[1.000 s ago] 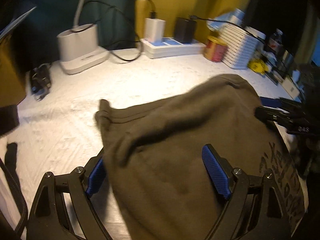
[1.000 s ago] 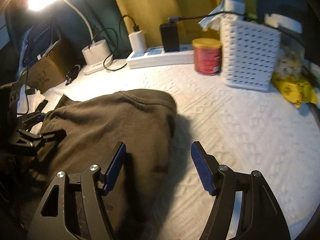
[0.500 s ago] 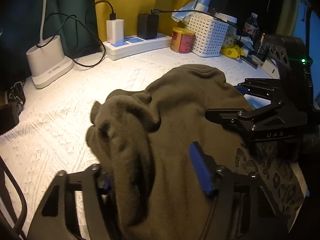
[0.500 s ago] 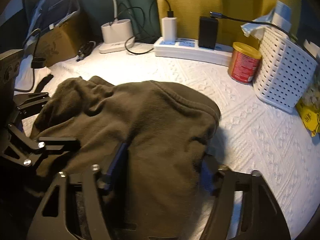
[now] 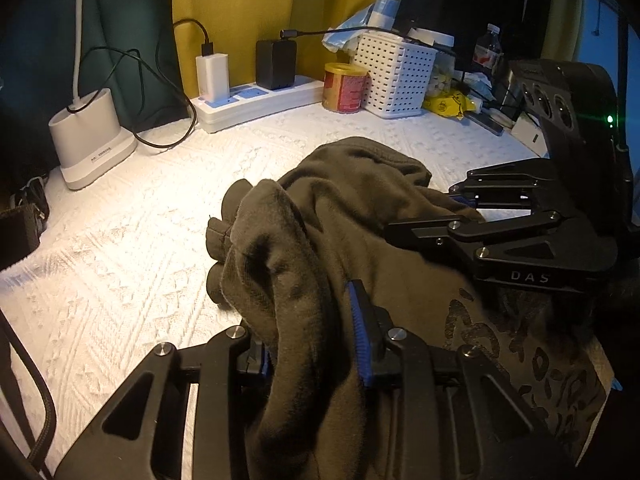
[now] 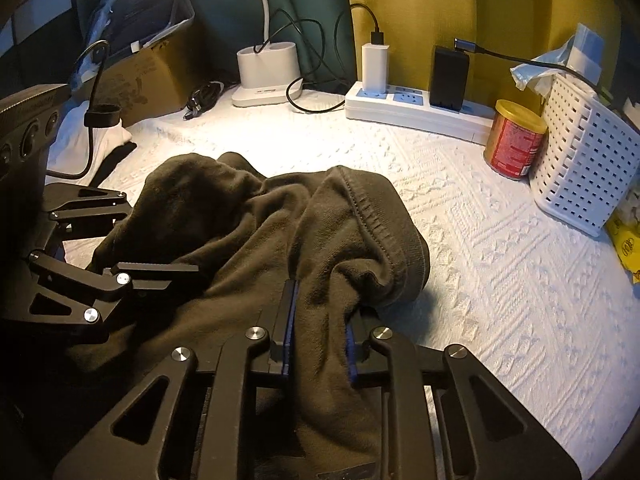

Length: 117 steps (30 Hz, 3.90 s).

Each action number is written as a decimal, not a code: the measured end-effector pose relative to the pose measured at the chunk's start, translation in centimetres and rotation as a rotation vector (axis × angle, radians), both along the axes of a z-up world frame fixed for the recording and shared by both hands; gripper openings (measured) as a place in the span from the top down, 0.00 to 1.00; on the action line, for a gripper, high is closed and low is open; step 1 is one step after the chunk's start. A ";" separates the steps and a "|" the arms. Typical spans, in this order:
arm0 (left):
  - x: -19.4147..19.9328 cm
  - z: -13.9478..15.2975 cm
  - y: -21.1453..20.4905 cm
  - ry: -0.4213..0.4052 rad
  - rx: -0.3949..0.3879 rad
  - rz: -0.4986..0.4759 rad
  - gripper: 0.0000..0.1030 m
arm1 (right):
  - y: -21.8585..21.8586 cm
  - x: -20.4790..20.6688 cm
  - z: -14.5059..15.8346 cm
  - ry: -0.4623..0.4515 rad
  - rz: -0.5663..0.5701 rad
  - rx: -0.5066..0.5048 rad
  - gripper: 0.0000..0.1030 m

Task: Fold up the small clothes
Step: 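Grasp the shirt end with the right gripper while the left gripper grasps it too, lift, then lift the held shirt end high with both grippers and carry it over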

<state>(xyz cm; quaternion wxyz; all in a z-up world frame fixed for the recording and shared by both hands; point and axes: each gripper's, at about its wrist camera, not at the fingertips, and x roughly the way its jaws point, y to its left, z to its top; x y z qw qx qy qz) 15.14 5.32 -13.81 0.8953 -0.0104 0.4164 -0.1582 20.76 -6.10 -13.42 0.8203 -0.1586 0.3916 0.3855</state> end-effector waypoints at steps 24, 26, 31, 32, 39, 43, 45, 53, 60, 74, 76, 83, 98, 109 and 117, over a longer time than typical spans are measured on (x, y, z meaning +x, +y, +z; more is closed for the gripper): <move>-6.0 5.2 -1.8 -0.194 -0.020 0.049 0.73 | -2.8 -7.0 6.6 -0.141 -0.017 0.095 0.81; -6.6 5.6 -1.9 -0.209 -0.021 0.051 0.73 | -3.0 -7.7 7.1 -0.153 -0.017 0.102 0.81; -8.1 6.6 -2.2 -0.246 -0.017 0.052 0.73 | -3.7 -9.5 8.5 -0.190 -0.019 0.121 0.81; -8.4 6.8 -2.2 -0.258 -0.015 0.056 0.73 | -3.7 -9.7 8.8 -0.195 -0.019 0.125 0.81; -10.4 8.4 -2.1 -0.322 -0.016 0.074 0.73 | -4.1 -12.4 11.3 -0.256 -0.018 0.169 0.81; -11.6 9.5 -1.9 -0.361 -0.015 0.079 0.73 | -4.3 -13.8 12.6 -0.292 -0.012 0.182 0.81; -12.2 10.1 -2.1 -0.384 -0.015 0.079 0.73 | -4.4 -14.5 13.3 -0.314 -0.010 0.183 0.81; -14.6 12.4 -1.4 -0.441 -0.052 0.087 0.73 | -4.9 -17.3 15.8 -0.384 -0.004 0.211 0.81; -16.7 14.0 -1.0 -0.497 -0.052 0.095 0.75 | -4.9 -19.7 17.7 -0.443 0.013 0.235 0.81; -20.4 17.0 0.6 -0.617 -0.032 0.136 0.75 | -3.5 -24.2 21.3 -0.561 0.085 0.279 0.81; -21.2 17.3 0.9 -0.631 -0.025 0.144 0.75 | -3.1 -24.8 21.6 -0.574 0.095 0.289 0.81; -23.4 18.4 2.4 -0.674 0.004 0.184 0.75 | -1.8 -26.5 22.5 -0.600 0.142 0.320 0.81; -28.5 19.4 6.2 -0.687 0.175 0.235 0.75 | 2.1 -30.9 23.3 -0.612 0.306 0.362 0.81; -29.8 18.0 7.9 -0.621 0.182 0.288 0.75 | 4.4 -32.5 21.8 -0.556 0.387 0.353 0.81; -28.2 16.7 7.9 -0.569 0.170 0.282 0.75 | 4.8 -30.5 20.5 -0.498 0.352 0.340 0.81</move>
